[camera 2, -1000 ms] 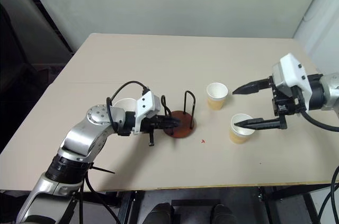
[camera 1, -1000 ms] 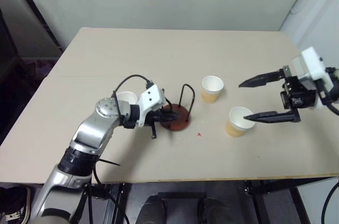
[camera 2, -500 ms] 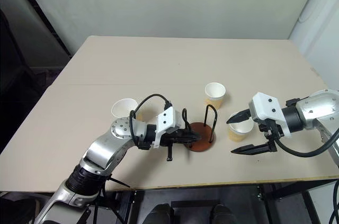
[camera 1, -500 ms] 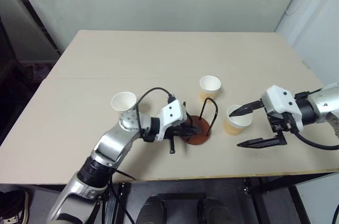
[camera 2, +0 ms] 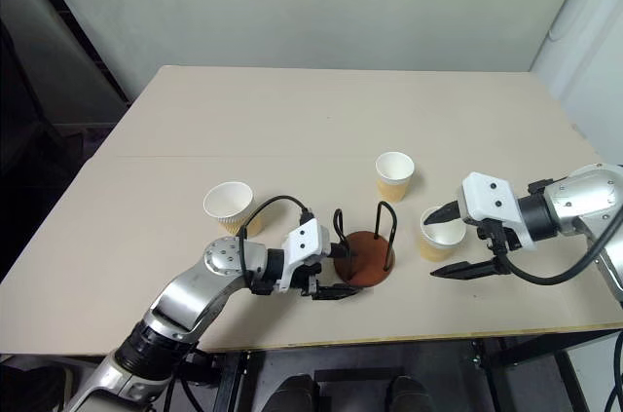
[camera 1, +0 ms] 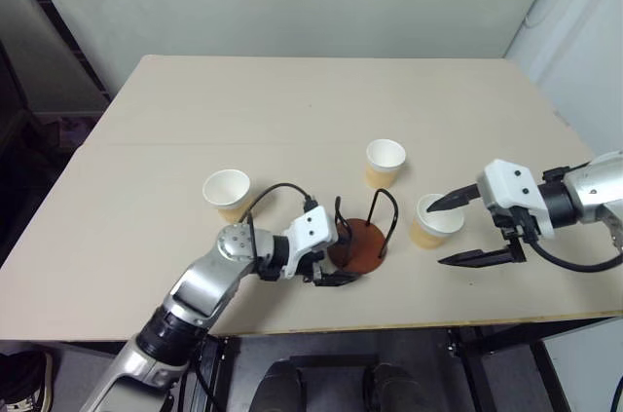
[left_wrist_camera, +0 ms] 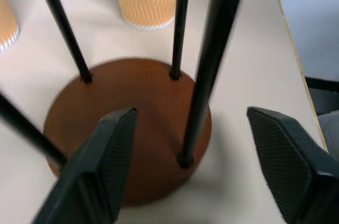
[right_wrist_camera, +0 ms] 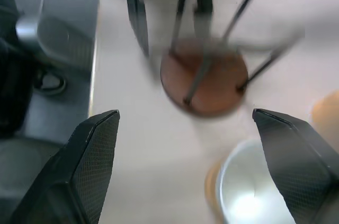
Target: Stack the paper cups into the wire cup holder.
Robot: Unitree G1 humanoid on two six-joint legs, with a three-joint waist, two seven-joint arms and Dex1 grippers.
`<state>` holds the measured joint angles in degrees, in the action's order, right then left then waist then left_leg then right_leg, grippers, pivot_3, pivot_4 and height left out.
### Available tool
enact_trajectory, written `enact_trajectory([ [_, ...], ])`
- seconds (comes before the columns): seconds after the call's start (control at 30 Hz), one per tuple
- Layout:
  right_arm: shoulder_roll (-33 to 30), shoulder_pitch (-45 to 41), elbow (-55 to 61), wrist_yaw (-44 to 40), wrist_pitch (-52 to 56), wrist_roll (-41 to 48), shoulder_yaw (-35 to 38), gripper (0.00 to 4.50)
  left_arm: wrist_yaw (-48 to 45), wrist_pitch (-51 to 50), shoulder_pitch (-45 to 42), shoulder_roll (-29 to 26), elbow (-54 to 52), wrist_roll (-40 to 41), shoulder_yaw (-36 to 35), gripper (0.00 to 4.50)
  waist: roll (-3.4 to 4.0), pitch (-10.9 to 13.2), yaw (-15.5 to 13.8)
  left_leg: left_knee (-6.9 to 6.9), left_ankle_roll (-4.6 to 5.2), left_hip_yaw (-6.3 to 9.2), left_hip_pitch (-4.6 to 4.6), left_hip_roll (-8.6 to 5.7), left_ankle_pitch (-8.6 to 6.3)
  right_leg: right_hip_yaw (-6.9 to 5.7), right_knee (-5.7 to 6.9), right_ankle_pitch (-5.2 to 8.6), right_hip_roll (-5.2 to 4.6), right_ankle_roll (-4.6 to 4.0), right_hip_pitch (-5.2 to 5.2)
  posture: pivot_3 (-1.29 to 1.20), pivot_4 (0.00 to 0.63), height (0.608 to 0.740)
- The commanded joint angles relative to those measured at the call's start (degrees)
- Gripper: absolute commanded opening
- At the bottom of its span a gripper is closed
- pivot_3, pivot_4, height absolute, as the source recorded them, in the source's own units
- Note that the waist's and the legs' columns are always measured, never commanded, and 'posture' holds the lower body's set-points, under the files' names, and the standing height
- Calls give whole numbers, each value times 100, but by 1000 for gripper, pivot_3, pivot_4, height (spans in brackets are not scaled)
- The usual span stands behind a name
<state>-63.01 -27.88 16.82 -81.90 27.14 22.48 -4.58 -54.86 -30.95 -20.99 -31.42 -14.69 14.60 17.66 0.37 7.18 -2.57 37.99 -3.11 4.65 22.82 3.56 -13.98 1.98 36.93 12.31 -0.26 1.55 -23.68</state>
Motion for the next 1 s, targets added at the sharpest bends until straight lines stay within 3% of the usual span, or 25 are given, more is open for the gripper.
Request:
enact_trajectory([
  [0.03, -38, -151, -174, -111, -282, -376, -296, 4182, 200, -328, 257, -27, -663, 700, -930, 3382, 0, 0, 8, -1, 0, 0, -1, 1, 0, 0, 0, 0, 0, 0, 0, 0, 150, 740],
  [0.2, 151, -407, -656, -144, -627, -861, -711, 4182, 314, -819, 742, -310, -1500, 1496, -1870, 3382, 0, 0, 36, -2, 2, -8, -2, 4, -1, 1, 1, 1, 1, -2, -1, 0, 150, 740],
  [0.4, 515, -797, -1341, -83, -1128, -1485, -1117, 4182, 96, -1249, 1104, -1499, -2122, 2097, -3073, 3382, -1, 0, 81, -8, 19, -10, -24, 18, -11, 8, 9, 3, 7, -10, -4, 0, 150, 740],
  [0.5, 681, -939, -1601, -42, -1362, -1680, -1167, 3576, 47, -1196, 921, -2032, -2036, 2058, -3322, 3442, 1, 0, 74, -16, 22, -10, -38, 22, -12, 14, 15, 4, 6, -23, -3, 0, 150, 740],
  [0.67, 702, -1050, -1603, -241, -1446, -1654, -1071, 1737, 27, -1223, 705, -2528, -1932, 2065, -3399, 3442, 1, 1, 101, -28, 23, -23, -47, 19, -14, 111, 12, 2, 1, -30, -17, 0, 150, 740],
  [0.83, 730, -1143, -1529, -321, -1509, -1449, -854, 20, 164, -1244, 304, -2784, -1967, 2033, -3362, 3442, -3, 3, 130, -42, 17, -36, -48, 20, -23, 130, 7, 2, 0, -29, -32, 0, 150, 740],
  [1.0, 473, -1394, -1313, -641, -1373, -942, -415, 20, 88, -1123, 259, -3022, -1696, 1867, -3416, 3442, -2, 3, 153, -67, 15, -44, -47, 19, -24, 143, 7, 1, -3, -31, -52, 0, 150, 740],
])
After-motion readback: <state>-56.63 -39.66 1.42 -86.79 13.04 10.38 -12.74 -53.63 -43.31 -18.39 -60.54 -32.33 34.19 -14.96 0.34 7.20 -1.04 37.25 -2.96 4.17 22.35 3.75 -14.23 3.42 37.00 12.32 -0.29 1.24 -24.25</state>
